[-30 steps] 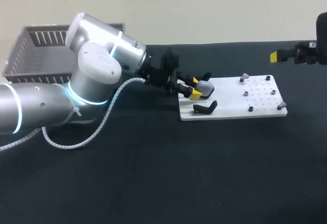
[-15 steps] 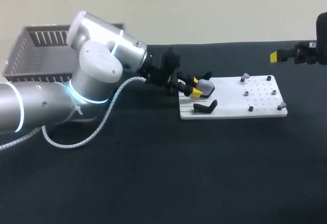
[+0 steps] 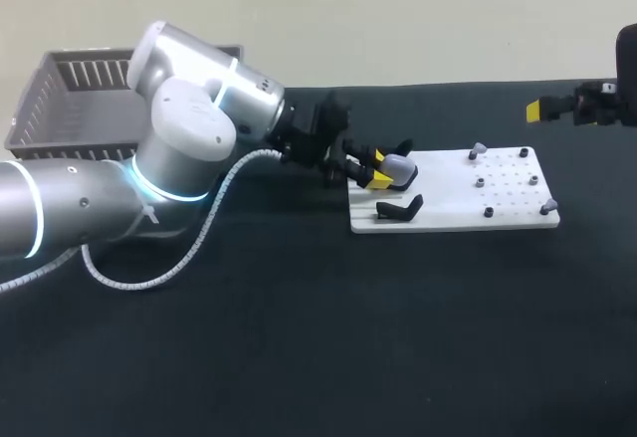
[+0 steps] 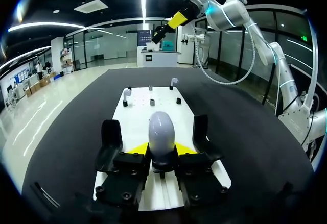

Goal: Pick up each earbud case from the left stands, insert the matching earbuds, close the lid, and place the case in the box.

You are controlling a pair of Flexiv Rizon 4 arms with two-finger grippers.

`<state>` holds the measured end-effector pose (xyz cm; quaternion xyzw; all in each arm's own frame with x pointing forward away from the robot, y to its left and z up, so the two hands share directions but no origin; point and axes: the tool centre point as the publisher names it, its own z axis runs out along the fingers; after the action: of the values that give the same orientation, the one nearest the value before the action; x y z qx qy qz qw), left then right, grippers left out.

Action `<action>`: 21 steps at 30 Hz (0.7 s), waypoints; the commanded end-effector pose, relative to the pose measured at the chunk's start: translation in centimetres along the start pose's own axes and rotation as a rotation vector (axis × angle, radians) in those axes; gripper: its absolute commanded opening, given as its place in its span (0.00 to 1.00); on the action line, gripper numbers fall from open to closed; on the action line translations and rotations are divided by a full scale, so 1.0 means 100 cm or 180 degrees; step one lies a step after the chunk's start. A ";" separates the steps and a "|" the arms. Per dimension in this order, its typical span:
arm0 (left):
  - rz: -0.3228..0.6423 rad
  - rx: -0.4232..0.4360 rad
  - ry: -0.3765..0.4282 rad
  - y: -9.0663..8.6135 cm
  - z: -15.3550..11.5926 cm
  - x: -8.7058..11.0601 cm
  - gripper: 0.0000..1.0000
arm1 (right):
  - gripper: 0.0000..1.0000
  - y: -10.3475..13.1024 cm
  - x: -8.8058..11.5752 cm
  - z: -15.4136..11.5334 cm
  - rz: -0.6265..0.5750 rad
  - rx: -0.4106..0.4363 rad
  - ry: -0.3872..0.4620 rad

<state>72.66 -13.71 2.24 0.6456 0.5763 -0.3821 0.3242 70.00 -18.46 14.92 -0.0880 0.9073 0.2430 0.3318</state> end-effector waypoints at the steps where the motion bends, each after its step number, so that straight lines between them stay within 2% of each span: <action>1: 0.0007 -0.0023 -0.0016 -0.002 -0.001 0.000 0.00 | 1.00 0.000 0.000 0.000 -0.0001 0.0006 0.0001; 12: 0.0088 -0.0074 -0.0202 -0.008 -0.011 -0.009 0.00 | 1.00 0.000 0.000 0.000 -0.0001 0.0006 0.0001; 21: 0.0226 -0.0185 -0.0571 -0.020 -0.032 -0.037 0.00 | 1.00 0.000 0.000 0.000 -0.0001 0.0006 0.0001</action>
<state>72.28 -13.46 6.40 0.6285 0.5276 -0.4185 0.3892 70.00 -18.46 14.92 -0.0880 0.9073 0.2430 0.3318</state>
